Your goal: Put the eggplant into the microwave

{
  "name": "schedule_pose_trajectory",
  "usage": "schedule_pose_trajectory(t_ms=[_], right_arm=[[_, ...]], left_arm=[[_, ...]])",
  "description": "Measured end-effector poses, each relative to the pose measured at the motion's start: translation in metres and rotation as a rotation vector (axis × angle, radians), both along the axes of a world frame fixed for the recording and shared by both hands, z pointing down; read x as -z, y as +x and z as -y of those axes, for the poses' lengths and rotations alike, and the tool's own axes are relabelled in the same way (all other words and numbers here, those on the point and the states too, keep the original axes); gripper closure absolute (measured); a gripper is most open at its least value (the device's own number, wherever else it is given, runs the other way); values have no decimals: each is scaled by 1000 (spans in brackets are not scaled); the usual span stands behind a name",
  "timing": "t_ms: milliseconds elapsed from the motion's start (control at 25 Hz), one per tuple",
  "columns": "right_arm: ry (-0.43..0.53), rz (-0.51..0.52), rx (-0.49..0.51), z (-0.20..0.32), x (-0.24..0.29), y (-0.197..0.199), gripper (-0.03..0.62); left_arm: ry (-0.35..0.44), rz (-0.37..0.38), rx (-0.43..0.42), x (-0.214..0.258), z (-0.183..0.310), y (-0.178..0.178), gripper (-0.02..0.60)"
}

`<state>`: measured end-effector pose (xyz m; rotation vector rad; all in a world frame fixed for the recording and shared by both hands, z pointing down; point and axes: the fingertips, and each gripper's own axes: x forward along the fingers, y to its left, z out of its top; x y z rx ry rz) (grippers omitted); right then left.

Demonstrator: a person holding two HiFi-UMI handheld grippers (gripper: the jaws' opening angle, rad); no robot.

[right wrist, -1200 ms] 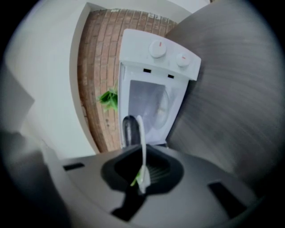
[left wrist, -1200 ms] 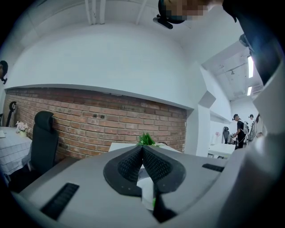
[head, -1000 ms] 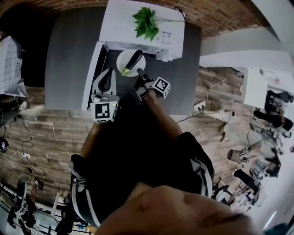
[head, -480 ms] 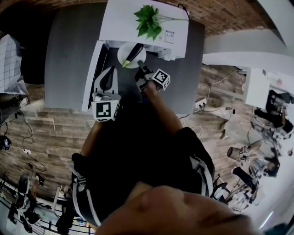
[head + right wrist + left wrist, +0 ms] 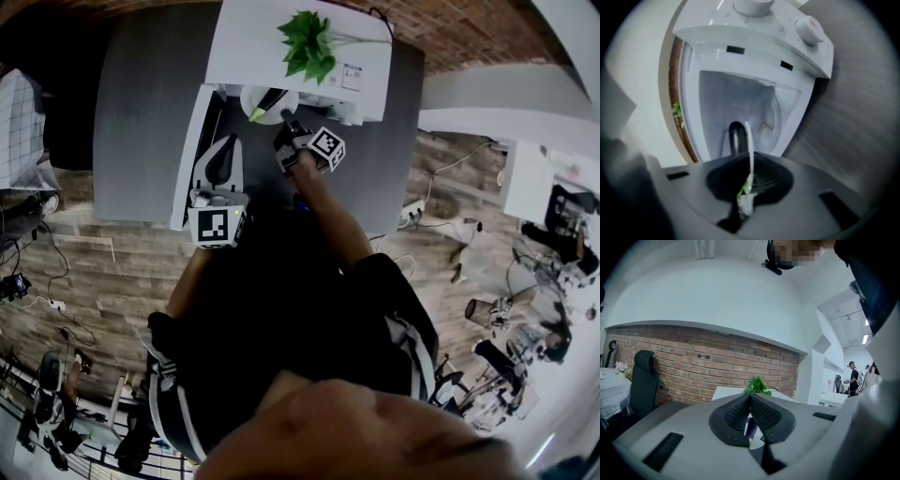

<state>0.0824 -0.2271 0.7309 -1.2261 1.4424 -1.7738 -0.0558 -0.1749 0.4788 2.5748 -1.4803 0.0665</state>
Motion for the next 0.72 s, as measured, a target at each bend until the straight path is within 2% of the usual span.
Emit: schedule_pose_trajectory(t_ms=[720], right_arm=[[0,4,-55,48,-29,3,556]], left_arm=[[-32,2,19,-5,13,-5,546]])
